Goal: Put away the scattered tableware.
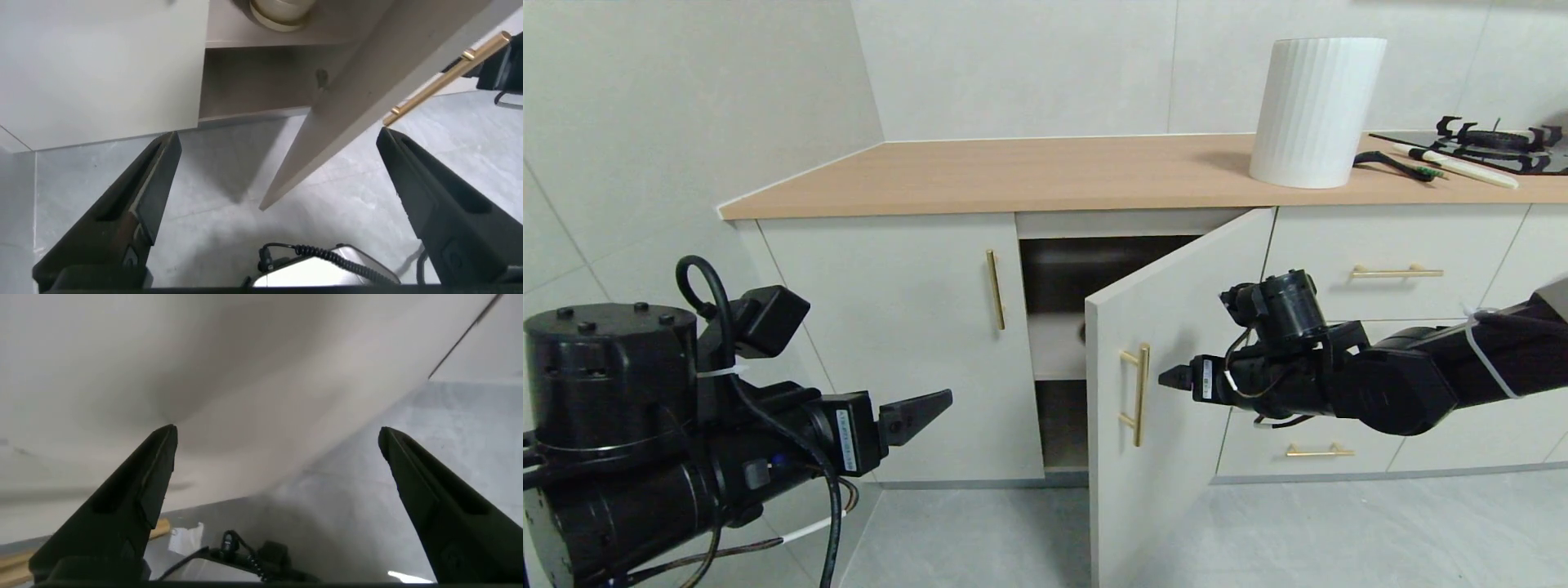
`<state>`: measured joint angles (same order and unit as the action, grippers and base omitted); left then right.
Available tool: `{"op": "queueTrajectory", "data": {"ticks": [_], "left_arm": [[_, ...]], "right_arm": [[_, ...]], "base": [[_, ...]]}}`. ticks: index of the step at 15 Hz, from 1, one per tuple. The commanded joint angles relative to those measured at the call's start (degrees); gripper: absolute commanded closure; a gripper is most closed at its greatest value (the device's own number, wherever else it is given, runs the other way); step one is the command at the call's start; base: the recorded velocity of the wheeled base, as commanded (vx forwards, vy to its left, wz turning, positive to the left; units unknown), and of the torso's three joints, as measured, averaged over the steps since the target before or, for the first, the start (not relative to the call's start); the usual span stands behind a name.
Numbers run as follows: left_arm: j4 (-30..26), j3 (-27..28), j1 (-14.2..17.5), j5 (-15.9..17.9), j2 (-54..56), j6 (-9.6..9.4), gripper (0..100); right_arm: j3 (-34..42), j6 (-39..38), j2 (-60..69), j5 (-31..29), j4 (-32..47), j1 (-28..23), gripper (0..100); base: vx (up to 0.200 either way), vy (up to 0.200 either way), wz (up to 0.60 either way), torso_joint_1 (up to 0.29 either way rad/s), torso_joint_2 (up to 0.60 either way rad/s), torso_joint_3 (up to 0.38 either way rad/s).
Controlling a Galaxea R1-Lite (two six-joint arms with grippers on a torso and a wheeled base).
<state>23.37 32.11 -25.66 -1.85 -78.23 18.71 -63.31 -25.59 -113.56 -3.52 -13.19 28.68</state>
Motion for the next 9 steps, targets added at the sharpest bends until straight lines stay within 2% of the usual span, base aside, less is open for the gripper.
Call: {"op": "queueTrajectory", "data": {"ticks": [1, 7, 9], "left_arm": [[-0.1, -0.1, 0.0, 0.0, 0.0, 0.01, 0], [-0.3, -0.2, 0.0, 0.0, -0.1, -0.08, 0], [-0.2, -0.2, 0.0, 0.0, -0.1, 0.01, 0]], "right_arm": [[-0.2, -0.1, -0.3, 0.0, -0.1, 0.2, 0], [-0.1, -1.6, -1.0, -0.1, -2.6, 0.8, 0], [-0.2, -3.8, -1.4, -0.1, -4.8, 1.5, 0]], "base": [[0.0, 0.0, 0.0, 0.0, 0.0, 0.0], [0.2, 0.0, 0.0, 0.004, 0.0, 0.005], [0.0, 0.0, 0.0, 0.0, 0.0, 0.0]]}}
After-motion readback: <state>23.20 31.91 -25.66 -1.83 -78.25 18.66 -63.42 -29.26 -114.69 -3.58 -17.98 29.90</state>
